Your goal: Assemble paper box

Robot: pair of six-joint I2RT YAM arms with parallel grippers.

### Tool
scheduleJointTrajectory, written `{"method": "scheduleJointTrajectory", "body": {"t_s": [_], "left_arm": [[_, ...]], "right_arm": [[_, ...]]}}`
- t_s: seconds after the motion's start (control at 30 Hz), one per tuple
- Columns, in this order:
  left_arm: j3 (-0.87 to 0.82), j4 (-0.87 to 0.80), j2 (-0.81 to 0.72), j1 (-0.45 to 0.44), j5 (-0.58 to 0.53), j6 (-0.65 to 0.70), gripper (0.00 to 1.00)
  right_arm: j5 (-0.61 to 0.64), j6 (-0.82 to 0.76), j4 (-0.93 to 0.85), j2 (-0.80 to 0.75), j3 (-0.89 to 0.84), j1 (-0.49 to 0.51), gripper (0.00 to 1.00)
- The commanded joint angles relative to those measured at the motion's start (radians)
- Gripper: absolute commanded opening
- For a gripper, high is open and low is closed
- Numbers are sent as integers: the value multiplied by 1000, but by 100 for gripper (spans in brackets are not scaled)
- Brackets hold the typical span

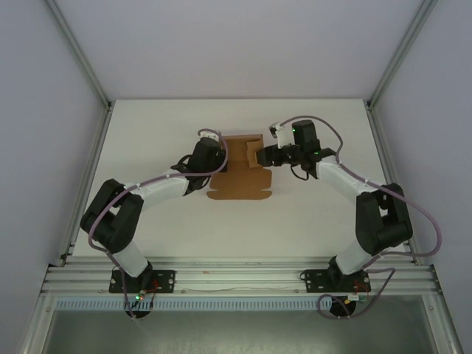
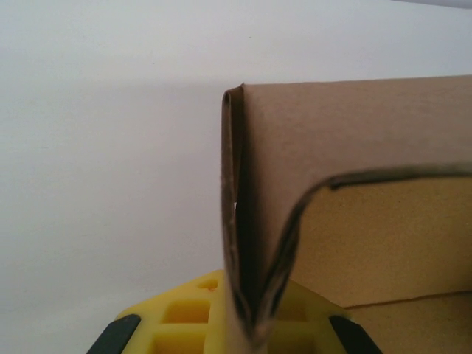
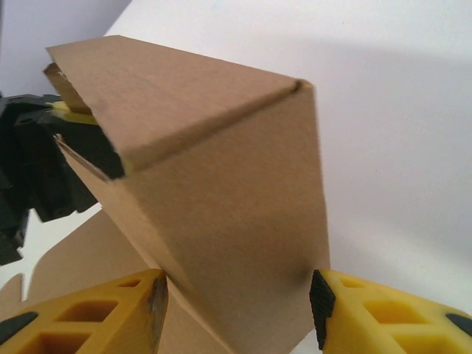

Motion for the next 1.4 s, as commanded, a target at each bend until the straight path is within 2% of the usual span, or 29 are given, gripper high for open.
{"method": "scheduleJointTrajectory", "body": {"t_s": [0.0,0.13,0.2,0.33,0.67,0.77,0.83,1.0,1.07,1.27,1.37], "left_arm": [[41,-11,8,-27,-2,35,0],[52,-23,15,-31,-16,20,0],[51,-21,17,-31,-10,22,0],[51,-12,18,-34,6,20,0],[72,-19,41,-41,12,12,0],[79,-26,44,-44,14,14,0],[82,-24,46,-45,20,18,0],[96,-16,59,-53,27,19,0],[102,-20,68,-54,27,18,0],[113,-45,72,-64,-16,13,0],[119,-60,67,-72,-55,6,0]], "right_arm": [[140,-16,-9,39,50,25,53],[143,-17,-17,63,62,40,53],[132,-11,-11,69,63,42,48],[88,-15,-9,80,68,42,55],[33,6,3,107,80,43,60],[72,32,19,115,82,45,53],[114,39,8,123,92,45,53],[221,75,60,148,86,68,30],[281,104,85,160,81,73,26],[680,178,-14,194,122,104,13],[943,262,-162,235,186,122,6]]}}
